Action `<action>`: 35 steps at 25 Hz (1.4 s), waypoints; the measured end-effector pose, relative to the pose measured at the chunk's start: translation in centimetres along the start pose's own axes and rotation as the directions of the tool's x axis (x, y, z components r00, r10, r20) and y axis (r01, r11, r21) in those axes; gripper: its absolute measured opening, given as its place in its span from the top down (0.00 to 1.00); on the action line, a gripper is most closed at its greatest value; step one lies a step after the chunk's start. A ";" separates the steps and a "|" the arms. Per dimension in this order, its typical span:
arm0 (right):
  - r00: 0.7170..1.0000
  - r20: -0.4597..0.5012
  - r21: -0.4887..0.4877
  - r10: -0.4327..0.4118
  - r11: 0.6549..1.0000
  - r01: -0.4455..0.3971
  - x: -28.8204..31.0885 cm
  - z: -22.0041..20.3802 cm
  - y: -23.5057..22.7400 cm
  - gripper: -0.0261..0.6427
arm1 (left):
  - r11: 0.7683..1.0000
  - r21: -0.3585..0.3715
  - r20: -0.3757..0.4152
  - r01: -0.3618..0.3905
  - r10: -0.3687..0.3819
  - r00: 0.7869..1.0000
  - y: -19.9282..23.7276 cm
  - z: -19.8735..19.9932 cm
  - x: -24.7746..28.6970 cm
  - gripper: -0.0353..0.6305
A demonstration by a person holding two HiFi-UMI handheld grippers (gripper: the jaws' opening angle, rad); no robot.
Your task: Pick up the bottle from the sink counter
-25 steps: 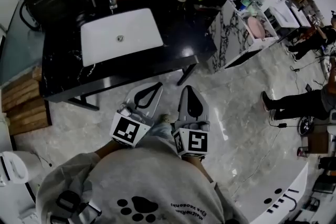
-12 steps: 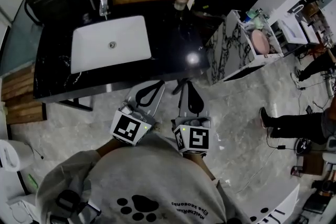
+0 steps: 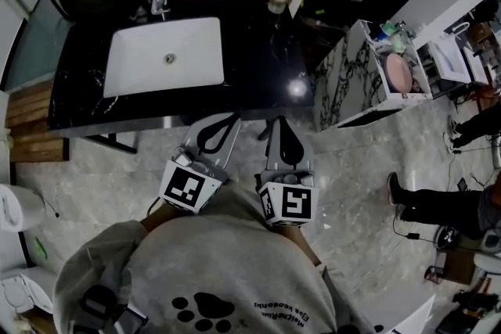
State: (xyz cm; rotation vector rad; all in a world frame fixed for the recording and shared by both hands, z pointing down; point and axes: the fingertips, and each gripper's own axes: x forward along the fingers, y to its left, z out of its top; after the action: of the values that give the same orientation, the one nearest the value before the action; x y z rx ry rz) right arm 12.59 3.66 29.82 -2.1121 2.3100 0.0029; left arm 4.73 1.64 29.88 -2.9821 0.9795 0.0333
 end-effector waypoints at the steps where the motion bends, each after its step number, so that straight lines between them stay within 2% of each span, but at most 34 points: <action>1: 1.000 0.001 0.002 0.003 1.000 -0.003 0.0 0.0 -0.1 0.96 | 1.000 0.001 -0.002 -0.006 0.006 1.000 0.1 0.0 0.0 0.94; 8: 1.000 -0.001 0.029 -0.026 0.999 0.026 -0.8 -0.8 -1.0 0.96 | 1.000 -0.001 -0.015 -0.008 0.008 1.000 -0.2 -0.7 0.3 0.94; 12: 1.000 0.002 0.006 -0.028 1.000 0.028 -1.2 -0.9 -1.1 0.96 | 1.000 0.001 -0.011 0.027 -0.027 1.000 -0.9 -0.8 1.7 0.94; 20: 0.994 -0.019 0.006 -0.111 0.994 0.111 -0.7 -1.2 -4.5 0.96 | 0.996 -0.018 -0.012 0.089 -0.089 0.996 -1.4 -1.1 5.1 0.94; 30: 0.990 -0.029 0.032 -0.136 0.990 0.136 5.1 -1.7 -7.6 0.96 | 0.992 -0.022 -0.031 0.120 -0.121 0.992 1.9 -1.8 11.1 0.94; 35: 0.989 -0.052 0.013 -0.136 0.990 0.137 9.3 -1.7 -9.0 0.96 | 0.992 -0.021 -0.038 0.128 -0.129 0.991 4.5 -2.1 14.2 0.94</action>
State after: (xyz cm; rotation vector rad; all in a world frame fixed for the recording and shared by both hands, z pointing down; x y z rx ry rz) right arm 20.73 -6.44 31.53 -2.2840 2.1779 -0.0724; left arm 13.55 -10.42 31.65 -3.0666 0.7917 -0.0164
